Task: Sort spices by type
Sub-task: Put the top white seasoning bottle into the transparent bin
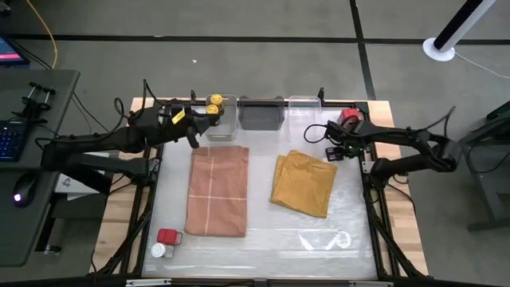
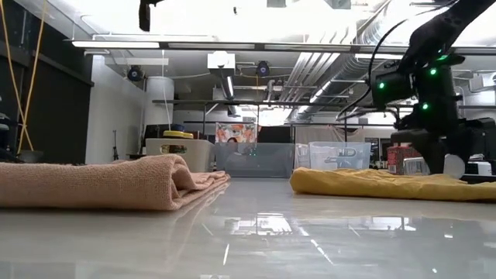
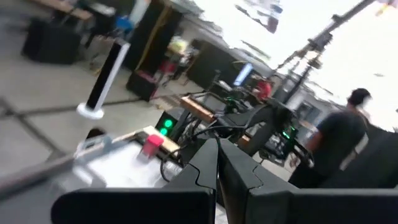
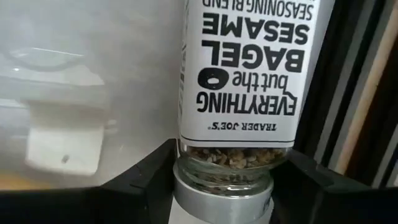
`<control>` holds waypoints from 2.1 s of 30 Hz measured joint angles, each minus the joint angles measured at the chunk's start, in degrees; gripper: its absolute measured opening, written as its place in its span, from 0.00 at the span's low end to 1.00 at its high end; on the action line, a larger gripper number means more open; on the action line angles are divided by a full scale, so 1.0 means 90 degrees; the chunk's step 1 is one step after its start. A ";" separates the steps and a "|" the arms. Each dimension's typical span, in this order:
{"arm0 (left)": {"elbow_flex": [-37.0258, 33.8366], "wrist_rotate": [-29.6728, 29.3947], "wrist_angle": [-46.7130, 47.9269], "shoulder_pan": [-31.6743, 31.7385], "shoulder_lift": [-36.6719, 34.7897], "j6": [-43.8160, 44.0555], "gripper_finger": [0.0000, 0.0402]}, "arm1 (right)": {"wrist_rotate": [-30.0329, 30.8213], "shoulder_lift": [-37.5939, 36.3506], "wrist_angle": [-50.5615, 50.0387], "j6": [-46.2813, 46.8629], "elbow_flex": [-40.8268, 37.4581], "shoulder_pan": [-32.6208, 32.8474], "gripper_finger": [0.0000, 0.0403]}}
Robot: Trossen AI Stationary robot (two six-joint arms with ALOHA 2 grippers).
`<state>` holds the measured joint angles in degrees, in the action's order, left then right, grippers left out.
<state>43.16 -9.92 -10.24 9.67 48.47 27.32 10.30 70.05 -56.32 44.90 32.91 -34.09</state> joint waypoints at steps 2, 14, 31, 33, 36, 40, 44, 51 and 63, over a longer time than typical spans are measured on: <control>0.0126 0.0409 0.0043 0.0000 0.0009 -0.0553 0.00 | -0.0029 -0.0303 -0.0377 -0.0054 0.0104 0.0142 0.50; 0.2448 0.0843 0.3387 -0.0529 0.1443 -0.4316 0.24 | -0.0946 -0.1773 0.0034 -0.0552 0.2501 0.2166 0.50; 0.5056 -0.0340 0.5273 -0.1197 0.3735 -0.6042 0.69 | 0.0736 0.2332 -0.0861 -0.3571 0.7215 0.3971 0.50; 0.5054 -0.0323 0.5286 -0.1155 0.3734 -0.5752 0.69 | 0.0717 0.2636 -0.0914 -0.3857 0.7631 0.4002 0.50; 0.5046 -0.0423 0.5258 -0.1069 0.3715 -0.5317 0.69 | 0.0751 0.3054 -0.1167 -0.4224 0.8089 0.4065 0.50; 0.5032 -0.0435 0.5389 -0.0977 0.3689 -0.4986 0.69 | 0.0977 0.3413 -0.1302 -0.4561 0.8490 0.4153 0.50; 0.5031 -0.0281 0.5801 -0.1011 0.3685 -0.4939 0.69 | 0.1285 0.3510 -0.1309 -0.4753 0.8633 0.4201 0.50; 0.4952 -0.0303 0.5732 -0.0944 0.3701 -0.4821 0.69 | 0.1289 0.3510 -0.1151 -0.4876 0.8635 0.4271 0.50; 0.4952 0.0215 0.5667 -0.0850 0.3786 -0.4883 0.69 | 0.1475 0.3510 -0.0646 -0.5194 0.8635 0.4506 0.50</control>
<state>87.72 -7.98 40.76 2.02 82.54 -16.64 23.57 101.65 -62.13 -1.85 110.63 6.46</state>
